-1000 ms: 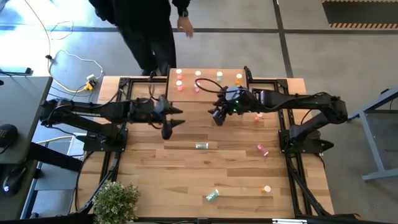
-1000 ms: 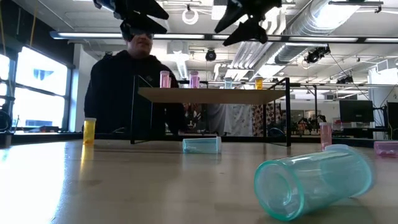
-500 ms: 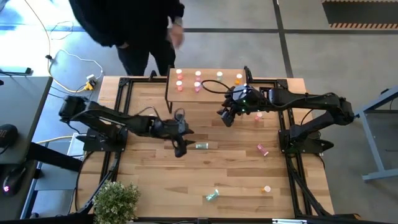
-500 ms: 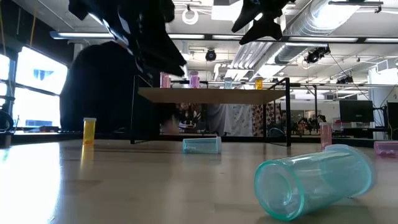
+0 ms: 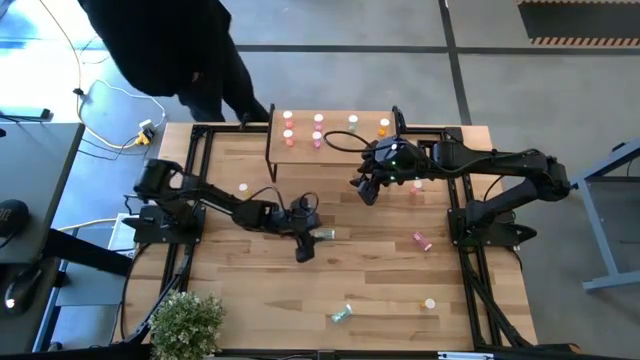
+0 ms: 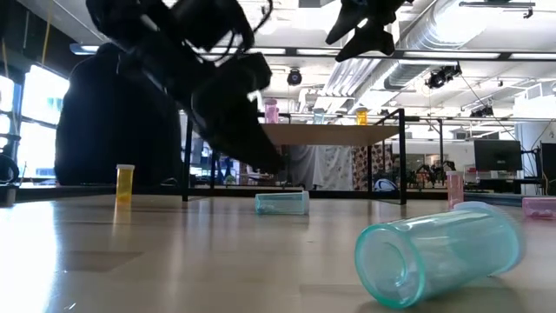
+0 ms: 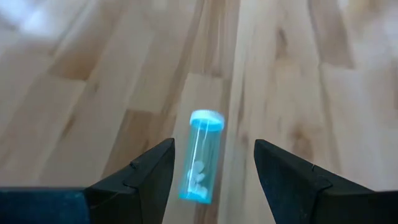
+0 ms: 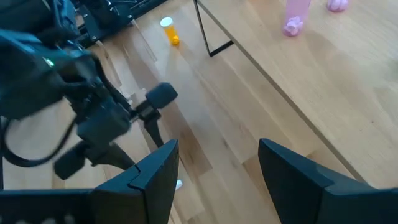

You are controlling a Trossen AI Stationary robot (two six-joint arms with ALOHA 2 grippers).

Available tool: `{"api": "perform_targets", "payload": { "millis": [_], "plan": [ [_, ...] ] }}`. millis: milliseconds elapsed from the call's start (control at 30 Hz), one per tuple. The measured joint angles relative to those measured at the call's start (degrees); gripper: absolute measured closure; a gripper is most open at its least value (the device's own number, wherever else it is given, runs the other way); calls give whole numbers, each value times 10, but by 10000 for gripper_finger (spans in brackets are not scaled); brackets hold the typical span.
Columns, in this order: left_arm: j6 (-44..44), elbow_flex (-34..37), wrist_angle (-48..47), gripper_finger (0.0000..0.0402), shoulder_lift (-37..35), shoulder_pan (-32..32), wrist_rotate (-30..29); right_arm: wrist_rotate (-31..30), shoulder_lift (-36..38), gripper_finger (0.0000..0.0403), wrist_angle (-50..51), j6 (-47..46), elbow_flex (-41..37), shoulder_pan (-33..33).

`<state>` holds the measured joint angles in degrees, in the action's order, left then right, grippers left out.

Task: Pick and place medicine bottles onto shelf by color
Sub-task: Put the top blue pill bottle on the shelf aligned with the blue pill bottle on the shelf

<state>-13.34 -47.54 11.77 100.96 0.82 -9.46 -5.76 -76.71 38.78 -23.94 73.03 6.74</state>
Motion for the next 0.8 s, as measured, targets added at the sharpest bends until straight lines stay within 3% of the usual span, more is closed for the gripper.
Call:
{"api": "perform_targets", "payload": {
  "millis": [500, 800],
  "plan": [
    [15, -3, 30, 195, 80, -1, 0, 0, 0, 192, 5, -3, 0, 0],
    [45, -4, 31, 279, 81, -5, 16, 4, 0, 192, 12, -7, 0, 0]
  ]
}}
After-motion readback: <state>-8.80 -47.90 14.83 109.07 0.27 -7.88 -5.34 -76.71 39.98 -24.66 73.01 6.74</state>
